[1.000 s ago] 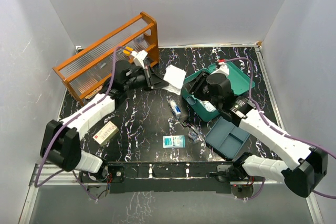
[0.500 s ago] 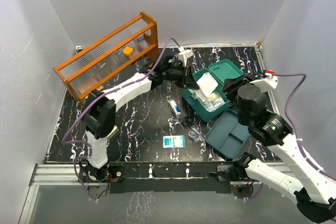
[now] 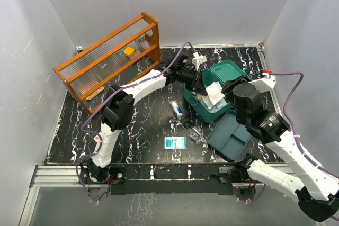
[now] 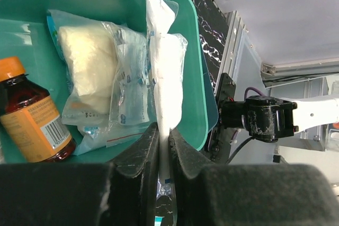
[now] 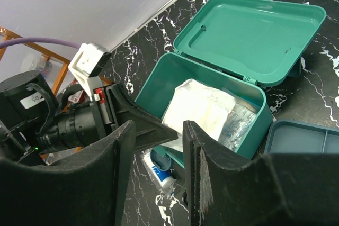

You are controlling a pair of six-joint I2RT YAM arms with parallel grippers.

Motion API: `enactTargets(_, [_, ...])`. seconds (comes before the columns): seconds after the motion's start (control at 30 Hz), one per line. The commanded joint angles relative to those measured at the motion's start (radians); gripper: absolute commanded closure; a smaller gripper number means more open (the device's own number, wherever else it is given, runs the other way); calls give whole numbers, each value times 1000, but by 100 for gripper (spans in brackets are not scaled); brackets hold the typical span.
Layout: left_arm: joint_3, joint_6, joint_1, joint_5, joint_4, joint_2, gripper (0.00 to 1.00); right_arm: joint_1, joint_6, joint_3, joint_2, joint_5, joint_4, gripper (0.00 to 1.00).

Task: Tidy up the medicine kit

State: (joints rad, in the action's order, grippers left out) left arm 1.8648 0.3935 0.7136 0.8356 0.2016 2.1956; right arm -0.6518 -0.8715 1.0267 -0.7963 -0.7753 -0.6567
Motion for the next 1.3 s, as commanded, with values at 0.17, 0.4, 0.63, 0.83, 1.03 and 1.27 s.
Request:
enactTargets(0.17, [61,40,55,50,26,45,90,2,-19,23,-16,17,28,60])
enactTargets(0.4, [93,18,67,-71,108,41,73,2,-21,17,-12,17,29,60])
enactTargets(0.63, [200,-25,67,-146,233,13,54,3,-9,31,-16,60,30,60])
enactTargets(0.83, [218,-55,65,-261,302,-37,51,2,-14,18,-11,70,33,60])
enactTargets(1.03, [151,-40,20,-344,289,-144,50,1,6,20,-74,91,25,61])
enactTargets(1.27, [-139,31,-53,-402,107,-382,45,32,29,14,-210,181,23,64])
